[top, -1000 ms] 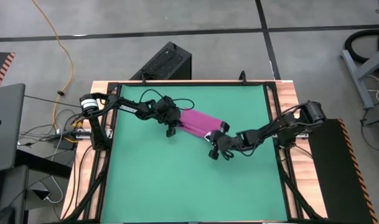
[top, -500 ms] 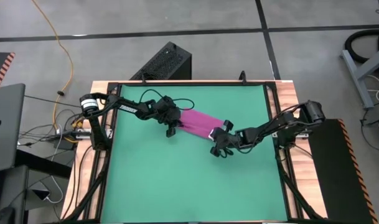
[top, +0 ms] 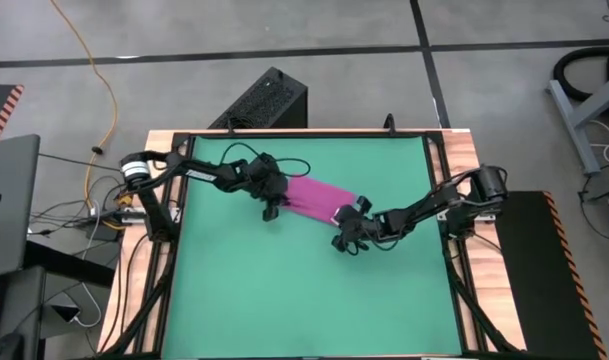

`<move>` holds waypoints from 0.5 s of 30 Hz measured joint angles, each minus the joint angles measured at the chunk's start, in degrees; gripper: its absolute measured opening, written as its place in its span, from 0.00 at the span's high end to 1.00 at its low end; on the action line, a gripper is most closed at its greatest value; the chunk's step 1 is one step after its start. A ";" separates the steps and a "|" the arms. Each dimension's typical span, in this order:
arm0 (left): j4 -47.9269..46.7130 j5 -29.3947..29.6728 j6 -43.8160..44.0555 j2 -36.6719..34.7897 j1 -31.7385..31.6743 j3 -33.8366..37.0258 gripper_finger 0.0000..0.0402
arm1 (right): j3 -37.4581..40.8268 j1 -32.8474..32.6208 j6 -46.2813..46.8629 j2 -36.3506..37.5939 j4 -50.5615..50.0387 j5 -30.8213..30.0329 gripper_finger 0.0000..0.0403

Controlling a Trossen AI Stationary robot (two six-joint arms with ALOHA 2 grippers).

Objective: Roll towel into tight, uniform cylinder
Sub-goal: Roll the pink towel

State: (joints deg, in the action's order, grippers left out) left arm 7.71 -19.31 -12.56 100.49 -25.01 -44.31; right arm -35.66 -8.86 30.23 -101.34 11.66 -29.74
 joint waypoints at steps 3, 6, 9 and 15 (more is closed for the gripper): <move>-3.70 2.61 -2.92 -4.90 0.09 0.04 0.96 | 0.02 -0.58 0.21 -0.56 0.19 -0.44 0.99; -4.12 4.58 -3.70 -9.76 -0.01 0.02 0.96 | 0.06 -0.66 0.21 -0.66 0.12 -0.41 0.99; -3.75 5.06 -4.76 -12.73 -0.02 0.02 0.96 | 0.10 -0.66 -0.01 -0.70 0.19 -0.30 0.99; -0.51 3.63 -6.53 -11.83 0.17 2.07 0.97 | 0.17 -0.66 -0.05 -0.75 0.22 -0.10 0.99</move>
State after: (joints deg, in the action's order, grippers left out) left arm 7.20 -15.68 -19.09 88.66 -24.84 -42.25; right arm -35.48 -9.52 30.18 -102.08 11.88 -29.85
